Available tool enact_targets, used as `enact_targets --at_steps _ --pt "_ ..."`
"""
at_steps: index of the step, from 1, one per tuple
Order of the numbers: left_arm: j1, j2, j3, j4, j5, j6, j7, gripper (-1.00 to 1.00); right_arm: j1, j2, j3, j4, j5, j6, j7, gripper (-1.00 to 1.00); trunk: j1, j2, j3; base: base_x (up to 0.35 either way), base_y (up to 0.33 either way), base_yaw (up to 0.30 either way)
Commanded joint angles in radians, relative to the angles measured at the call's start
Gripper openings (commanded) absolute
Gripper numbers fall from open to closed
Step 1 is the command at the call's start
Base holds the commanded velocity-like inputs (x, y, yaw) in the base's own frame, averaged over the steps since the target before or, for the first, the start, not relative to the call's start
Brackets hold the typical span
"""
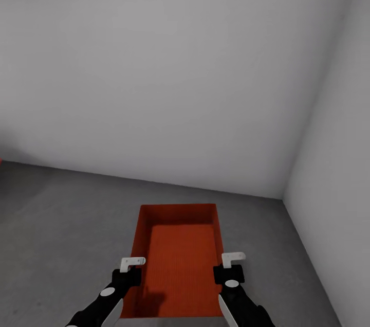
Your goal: Move the two storage containers from the living room to the garage. In the garage, place one container on the floor and stack the other container on top of it (either order is fine).
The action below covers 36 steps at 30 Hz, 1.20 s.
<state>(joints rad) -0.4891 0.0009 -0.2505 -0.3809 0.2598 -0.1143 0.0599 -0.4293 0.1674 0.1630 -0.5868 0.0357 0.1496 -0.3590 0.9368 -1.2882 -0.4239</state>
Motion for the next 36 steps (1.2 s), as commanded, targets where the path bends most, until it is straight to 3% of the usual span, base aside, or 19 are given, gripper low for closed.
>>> enact_targets --at_steps 1,13,36 --pt "-0.002 0.002 -0.006 -0.001 0.003 -0.005 0.015 -1.0 0.0 -0.019 0.013 0.002 0.027 0.01 -0.014 -1.0 0.0 -0.001 -0.001 0.0 0.0 -0.254" --pt "-0.002 0.002 -0.006 -0.001 0.003 -0.004 0.015 -1.0 0.0 -0.019 0.013 0.002 0.028 0.01 -0.014 -1.0 0.0 -0.001 -0.005 0.0 0.0 -0.066" --pt "-0.002 0.001 -0.006 -0.001 0.003 -0.004 0.015 -1.0 0.0 -0.019 0.013 0.002 0.027 0.01 -0.014 -1.0 0.0 -0.001 -0.041 0.0 0.0 -0.001"
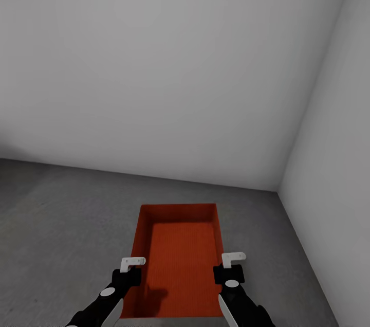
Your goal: Move the two storage containers from the living room to the garage. In the garage, place one container on the floor and stack the other container on top of it (either order is fine).
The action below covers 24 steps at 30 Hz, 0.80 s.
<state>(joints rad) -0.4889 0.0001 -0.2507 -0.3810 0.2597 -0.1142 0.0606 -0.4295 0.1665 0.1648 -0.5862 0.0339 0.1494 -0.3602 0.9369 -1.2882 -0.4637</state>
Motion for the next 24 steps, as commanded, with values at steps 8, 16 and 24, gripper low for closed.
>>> enact_targets --at_steps 8,16,24 --pt "-0.002 0.002 -0.007 -0.001 0.003 -0.004 0.014 -1.0 0.0 -0.018 0.012 0.002 0.029 0.011 -0.014 -1.0 0.0 -0.001 -0.014 0.0 0.0 0.0" --pt "-0.002 0.002 -0.006 -0.001 0.003 -0.005 0.015 -1.0 0.0 -0.018 0.012 0.002 0.03 0.01 -0.014 -1.0 0.0 -0.001 -0.027 0.0 0.0 0.0" --pt "-0.002 0.002 -0.007 -0.001 0.003 -0.004 0.014 -1.0 0.0 -0.018 0.012 0.002 0.029 0.01 -0.014 -1.0 0.0 -0.001 -0.04 0.0 0.0 0.0"
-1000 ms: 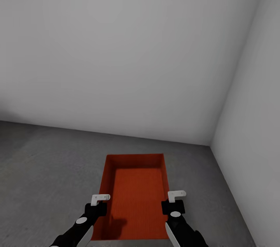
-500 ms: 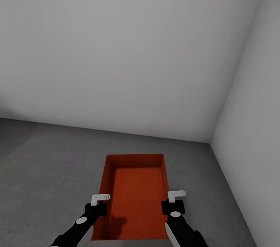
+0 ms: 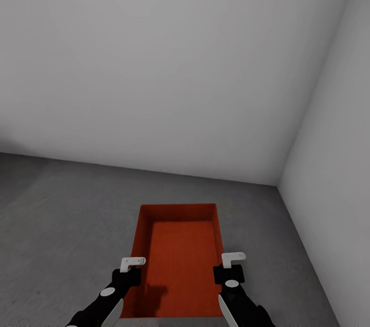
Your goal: Move the two storage containers from the living room to the garage. In the garage, place one container on the floor and stack the other container on top of it (either order is fine).
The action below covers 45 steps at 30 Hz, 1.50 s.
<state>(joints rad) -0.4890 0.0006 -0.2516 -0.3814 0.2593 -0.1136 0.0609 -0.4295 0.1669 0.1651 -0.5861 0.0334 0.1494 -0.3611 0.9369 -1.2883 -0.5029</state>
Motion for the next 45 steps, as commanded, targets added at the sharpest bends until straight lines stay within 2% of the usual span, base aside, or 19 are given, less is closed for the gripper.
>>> enact_targets --at_steps 1,35,45 --pt "-0.002 0.002 -0.006 -0.001 0.003 -0.005 0.014 -1.0 0.0 -0.018 0.011 0.002 0.03 0.01 -0.013 -1.0 0.0 -0.001 -0.003 0.0 0.0 0.0" --pt "-0.002 0.001 -0.005 -0.001 0.002 -0.004 0.013 -1.0 0.0 -0.018 0.011 0.003 0.029 0.01 -0.013 -1.0 0.0 -0.001 -0.058 0.0 0.0 0.0" --pt "-0.002 0.001 -0.005 -0.001 0.003 -0.004 0.013 -1.0 0.0 -0.018 0.01 0.002 0.03 0.01 -0.014 -1.0 0.0 -0.001 -0.063 0.0 0.0 0.0"
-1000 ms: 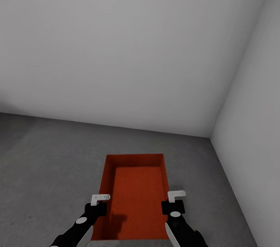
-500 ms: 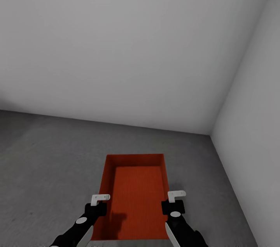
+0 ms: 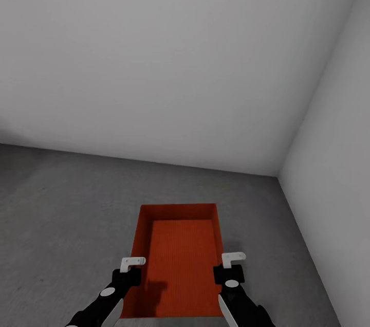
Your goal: Move the two storage containers from the living room to the garage. In the garage, place one container on the floor and stack the other container on top of it (either order is fine).
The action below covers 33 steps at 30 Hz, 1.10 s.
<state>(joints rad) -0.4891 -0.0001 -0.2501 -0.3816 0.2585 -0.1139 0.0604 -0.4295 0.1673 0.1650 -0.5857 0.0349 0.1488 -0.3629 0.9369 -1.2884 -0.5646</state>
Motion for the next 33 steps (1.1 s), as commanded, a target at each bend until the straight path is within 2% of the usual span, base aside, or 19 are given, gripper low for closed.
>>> enact_targets --at_steps 1,33 --pt "-0.002 0.002 -0.007 0.0 0.004 -0.004 0.013 -1.0 0.0 -0.018 0.01 0.001 0.028 0.011 -0.012 -1.0 0.0 -0.001 -0.002 0.0 0.0 0.0" --pt "-0.002 0.002 -0.007 0.0 0.002 -0.004 0.013 -1.0 0.0 -0.018 0.01 0.003 0.026 0.011 -0.011 -1.0 0.0 -0.001 -0.052 0.0 0.0 0.0"
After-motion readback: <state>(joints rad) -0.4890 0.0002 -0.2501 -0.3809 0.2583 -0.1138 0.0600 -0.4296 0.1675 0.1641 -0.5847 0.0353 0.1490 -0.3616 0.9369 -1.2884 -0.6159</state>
